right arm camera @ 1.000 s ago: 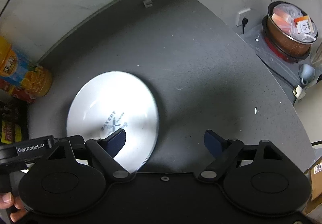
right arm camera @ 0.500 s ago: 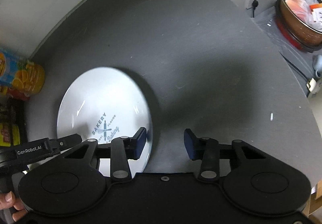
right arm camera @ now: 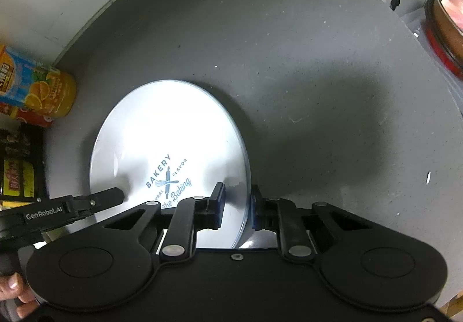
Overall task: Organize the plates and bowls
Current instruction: 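Close both grippers on the rim of the 'Bakery' plate, then lift the 'Bakery' plate with both grippers and carry it over the plate stack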
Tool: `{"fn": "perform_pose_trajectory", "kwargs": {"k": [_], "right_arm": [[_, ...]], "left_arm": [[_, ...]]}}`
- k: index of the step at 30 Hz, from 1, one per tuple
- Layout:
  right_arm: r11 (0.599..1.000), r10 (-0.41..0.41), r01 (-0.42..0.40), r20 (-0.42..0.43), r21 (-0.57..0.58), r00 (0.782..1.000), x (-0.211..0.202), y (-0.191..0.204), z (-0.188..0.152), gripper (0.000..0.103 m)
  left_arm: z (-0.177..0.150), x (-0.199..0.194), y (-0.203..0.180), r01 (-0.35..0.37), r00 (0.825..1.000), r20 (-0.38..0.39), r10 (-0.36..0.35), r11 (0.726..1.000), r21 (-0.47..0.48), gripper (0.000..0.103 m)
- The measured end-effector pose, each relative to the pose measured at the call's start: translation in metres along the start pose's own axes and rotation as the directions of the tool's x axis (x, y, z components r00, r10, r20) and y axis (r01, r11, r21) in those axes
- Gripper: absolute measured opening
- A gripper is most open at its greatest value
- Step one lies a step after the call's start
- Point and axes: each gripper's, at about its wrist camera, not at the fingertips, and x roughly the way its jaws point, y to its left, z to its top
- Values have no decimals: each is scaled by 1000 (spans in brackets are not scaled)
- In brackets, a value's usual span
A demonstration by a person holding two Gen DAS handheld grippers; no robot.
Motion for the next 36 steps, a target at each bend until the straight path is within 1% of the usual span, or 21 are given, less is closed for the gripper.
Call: {"fn": "perform_pose_trajectory", "kwargs": {"k": [4,8,12,16,22,26,36], "right_arm": [[999,37,-39,45,26,998,-17,-7,3,13],[999,40,-39,96,-16,995,-39,-4,5,10],[998,50,-47,135,-30,990,-52,-3,1,10],[998,60,-55,159,-37,985,-61,3,7,10],[994,95,-82,187,-73,978,-72,17,4,11],[990,120,-103,196,-97,973,-77,25,3,11],[976,186,-158,200,-147,962,-80,51,-7,11]], "left_arm": [[2,-15,-3,52,998,47,-53,999,12,9],[5,-26,-11,51,996,68,-52,999,17,9],[3,-41,-14,72,991,108,-74,997,22,9],[2,-58,-13,76,989,127,-77,997,15,9],[-1,-83,-11,74,985,157,-73,997,1,9],[0,-92,-11,67,983,173,-65,998,-4,9],[-15,-124,12,44,974,224,-34,998,-41,9]]}}
